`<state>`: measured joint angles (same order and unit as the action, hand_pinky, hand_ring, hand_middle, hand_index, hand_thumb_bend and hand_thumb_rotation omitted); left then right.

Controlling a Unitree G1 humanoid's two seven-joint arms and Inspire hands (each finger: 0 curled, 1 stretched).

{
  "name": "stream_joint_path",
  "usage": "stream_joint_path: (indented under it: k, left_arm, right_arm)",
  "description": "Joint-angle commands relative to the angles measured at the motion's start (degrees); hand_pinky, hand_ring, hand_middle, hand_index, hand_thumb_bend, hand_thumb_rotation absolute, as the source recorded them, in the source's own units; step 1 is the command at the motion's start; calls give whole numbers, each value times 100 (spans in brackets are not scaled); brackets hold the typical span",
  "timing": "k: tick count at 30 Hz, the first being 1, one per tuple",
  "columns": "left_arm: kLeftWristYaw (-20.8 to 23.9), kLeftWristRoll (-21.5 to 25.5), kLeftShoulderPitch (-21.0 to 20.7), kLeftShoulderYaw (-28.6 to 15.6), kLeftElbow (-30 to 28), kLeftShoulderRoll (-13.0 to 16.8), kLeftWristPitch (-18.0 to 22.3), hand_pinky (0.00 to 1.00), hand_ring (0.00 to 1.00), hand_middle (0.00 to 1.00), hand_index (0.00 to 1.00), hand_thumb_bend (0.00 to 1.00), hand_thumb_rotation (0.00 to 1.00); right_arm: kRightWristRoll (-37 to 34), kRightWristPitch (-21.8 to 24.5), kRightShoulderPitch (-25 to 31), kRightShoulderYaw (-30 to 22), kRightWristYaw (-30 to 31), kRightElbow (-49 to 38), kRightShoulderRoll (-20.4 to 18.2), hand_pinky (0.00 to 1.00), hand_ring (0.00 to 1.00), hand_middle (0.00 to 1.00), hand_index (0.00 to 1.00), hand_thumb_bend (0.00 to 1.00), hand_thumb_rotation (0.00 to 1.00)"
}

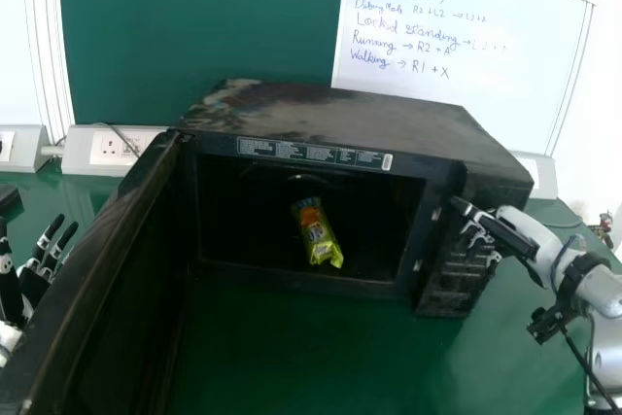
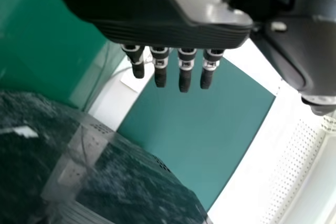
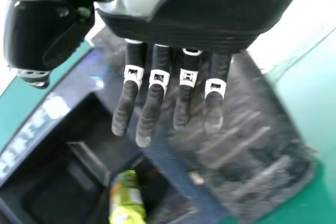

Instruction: Put biscuit inside oven

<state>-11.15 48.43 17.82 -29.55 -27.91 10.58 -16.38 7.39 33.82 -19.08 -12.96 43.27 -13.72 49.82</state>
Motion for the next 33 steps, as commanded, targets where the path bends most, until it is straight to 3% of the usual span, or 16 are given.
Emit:
stream_joint_path:
  k: [1, 3, 7, 10, 14, 21, 33]
  left_arm:
    - [77, 59, 52, 105, -140, -47, -61, 84, 90, 92, 94, 89, 44]
    - [90, 44, 82, 135, -180, -57, -60, 83, 90, 91, 94, 89, 45]
    - [45, 60, 147, 205, -256, -51, -60, 83, 90, 92, 94, 88, 45]
    - [22, 39, 205, 287, -334, -43, -68, 84, 90, 92, 92, 88, 44]
    - [-5, 47, 290, 412, -455, -40, -118, 84, 91, 93, 93, 86, 47]
    - [-75, 67, 383, 601, -569, -62, -122, 87, 92, 94, 95, 85, 46]
    - [-225, -95, 595, 986, -891, 30, -159, 96, 99, 100, 100, 82, 45]
  right_arm:
    - [21, 234, 95, -8, -143, -25, 105, 22, 25, 36, 53, 87, 61]
    - [29, 472, 126, -6, -235, -92, 113, 23, 26, 37, 55, 86, 59]
    - [272, 500, 182, 194, -497, -81, 215, 22, 26, 36, 50, 84, 62]
    - [439, 457, 191, 375, -615, -43, 310, 22, 25, 35, 49, 83, 64]
    - [501, 484, 140, 490, -666, 7, 349, 21, 25, 34, 39, 82, 66]
    - [655, 274, 176, 572, -814, 98, 406, 22, 26, 33, 34, 82, 69]
    - [1016, 576, 137, 771, -934, 102, 446, 22, 28, 37, 36, 84, 68]
